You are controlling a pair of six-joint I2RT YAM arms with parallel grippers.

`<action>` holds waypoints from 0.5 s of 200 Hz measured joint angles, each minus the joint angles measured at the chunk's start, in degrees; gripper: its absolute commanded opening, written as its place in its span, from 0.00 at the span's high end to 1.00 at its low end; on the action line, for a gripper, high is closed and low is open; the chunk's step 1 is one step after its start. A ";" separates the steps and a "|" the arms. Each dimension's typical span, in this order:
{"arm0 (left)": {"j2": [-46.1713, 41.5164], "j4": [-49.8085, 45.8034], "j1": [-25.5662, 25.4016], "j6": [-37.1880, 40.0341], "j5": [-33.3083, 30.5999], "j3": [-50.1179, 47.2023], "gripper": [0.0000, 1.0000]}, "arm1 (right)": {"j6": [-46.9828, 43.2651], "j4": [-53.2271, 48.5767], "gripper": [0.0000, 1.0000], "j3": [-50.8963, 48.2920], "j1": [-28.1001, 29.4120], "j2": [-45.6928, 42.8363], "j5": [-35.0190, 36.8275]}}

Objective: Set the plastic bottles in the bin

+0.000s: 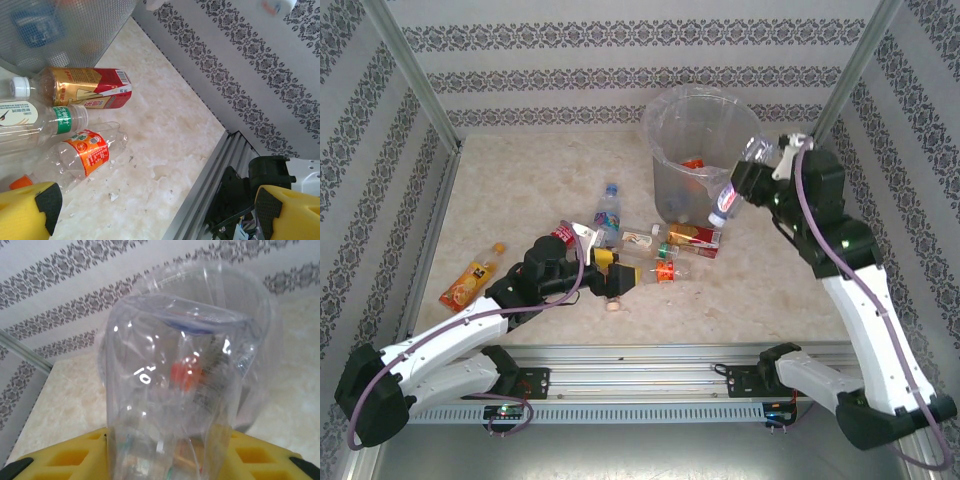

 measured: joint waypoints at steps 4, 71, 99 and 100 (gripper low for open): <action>0.00 0.02 0.00 0.00 0.00 0.00 0.00 | -0.55 0.07 0.53 1.40 -0.02 1.09 0.07; -0.11 -1.70 0.00 0.11 0.02 1.99 0.00 | -6.84 0.94 0.53 19.45 -2.03 20.13 1.05; -0.85 -1.79 0.00 0.13 0.00 2.10 0.00 | -8.79 0.76 0.53 25.64 -2.64 26.23 1.73; -0.87 -1.79 0.00 0.13 0.00 2.10 0.00 | -8.81 0.76 0.53 25.79 -2.64 26.38 1.73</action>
